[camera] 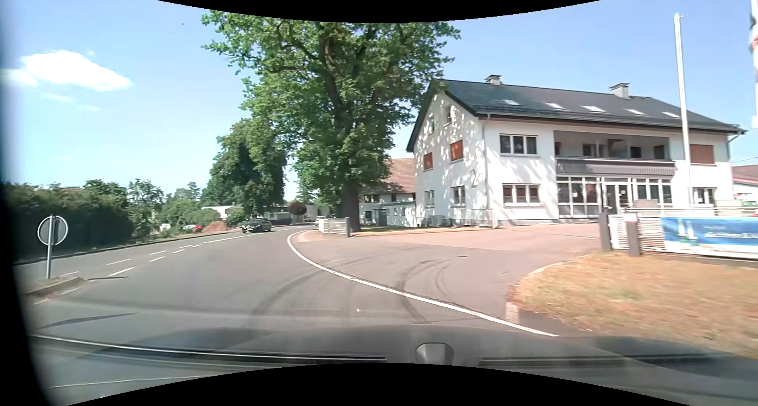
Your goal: Follow the waypoints while adhering to traffic rules and regulations
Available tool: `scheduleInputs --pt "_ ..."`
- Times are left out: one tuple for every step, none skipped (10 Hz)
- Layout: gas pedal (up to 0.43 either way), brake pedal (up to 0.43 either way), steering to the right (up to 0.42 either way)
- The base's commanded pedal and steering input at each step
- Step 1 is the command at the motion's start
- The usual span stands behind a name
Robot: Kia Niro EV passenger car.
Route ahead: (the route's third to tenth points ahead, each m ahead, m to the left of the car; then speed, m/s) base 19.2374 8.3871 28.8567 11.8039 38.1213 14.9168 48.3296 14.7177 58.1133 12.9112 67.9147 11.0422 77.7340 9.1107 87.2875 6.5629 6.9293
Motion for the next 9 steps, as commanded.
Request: scheduleInputs --pt "0.287 0.006 -0.322" --pt "0.287 0.006 -0.302" --pt "0.287 0.006 -0.276" --pt "0.287 0.006 -0.248" --pt "0.299 0.006 -0.229" --pt "0.299 0.006 -0.200" --pt "0.299 0.006 -0.173" --pt "0.299 0.006 -0.135" --pt "0.311 0.006 -0.103"
